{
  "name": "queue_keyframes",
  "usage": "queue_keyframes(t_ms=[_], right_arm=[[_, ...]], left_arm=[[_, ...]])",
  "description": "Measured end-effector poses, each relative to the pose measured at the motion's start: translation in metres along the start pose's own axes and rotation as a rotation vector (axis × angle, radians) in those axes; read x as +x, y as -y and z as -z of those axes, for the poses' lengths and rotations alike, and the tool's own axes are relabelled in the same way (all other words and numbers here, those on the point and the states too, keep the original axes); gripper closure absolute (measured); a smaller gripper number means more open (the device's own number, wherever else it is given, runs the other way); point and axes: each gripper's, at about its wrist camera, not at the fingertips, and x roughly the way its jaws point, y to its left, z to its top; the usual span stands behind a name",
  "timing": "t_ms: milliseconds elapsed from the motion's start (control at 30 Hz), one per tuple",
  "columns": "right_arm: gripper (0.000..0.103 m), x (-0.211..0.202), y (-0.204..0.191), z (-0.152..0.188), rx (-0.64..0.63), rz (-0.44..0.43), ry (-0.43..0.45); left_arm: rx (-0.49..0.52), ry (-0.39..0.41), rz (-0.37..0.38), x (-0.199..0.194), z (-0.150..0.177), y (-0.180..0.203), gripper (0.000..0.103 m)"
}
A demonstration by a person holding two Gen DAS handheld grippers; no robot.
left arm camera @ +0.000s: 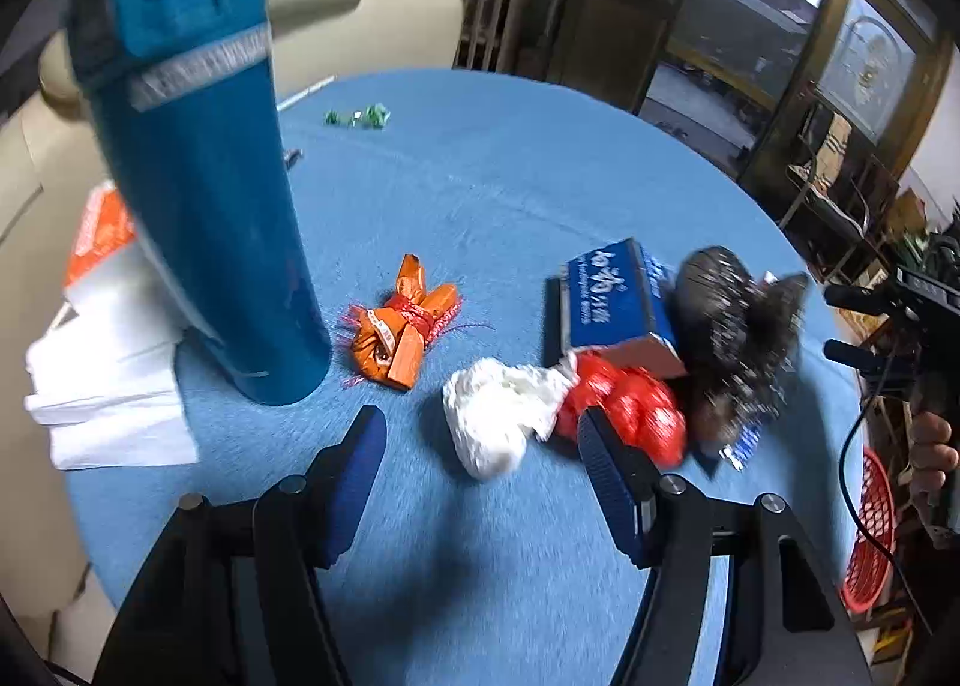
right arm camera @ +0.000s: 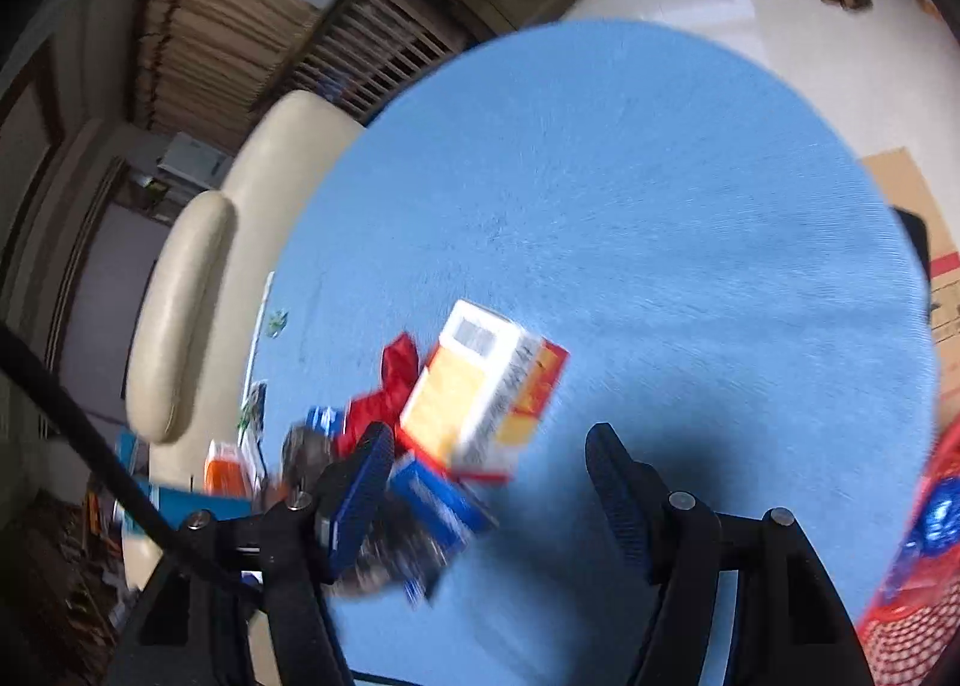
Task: Collect trash
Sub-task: 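Grasp the white tissue wad with the left gripper while the right gripper grasps the medicine box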
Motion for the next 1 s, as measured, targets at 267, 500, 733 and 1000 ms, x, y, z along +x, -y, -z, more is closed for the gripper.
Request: queue_keyframes(t_ms=[267,500,733,1000], right_arm=[[0.032,0.055,-0.031,-0.027,0.048,0.179,-0.021],[0.039,0.072,-0.032,-0.016,0.013,0.223,-0.029],[0.045,0.023,-0.015,0.015,-0.077,0.173,0.016],[0.045,-0.053,-0.001,0.056,-0.177,0.07,0.054]], left_arm=[[-0.061,-0.037,0.051,0.037,-0.015,-0.002,0.036],[-0.079,-0.088,0.097,0.055,-0.007,-0.004,0.077],[-0.023,-0.035,0.057,0.017,0.008,0.011,0.08],[0.182,0.084,-0.122,-0.051,0.023,0.079,0.08]])
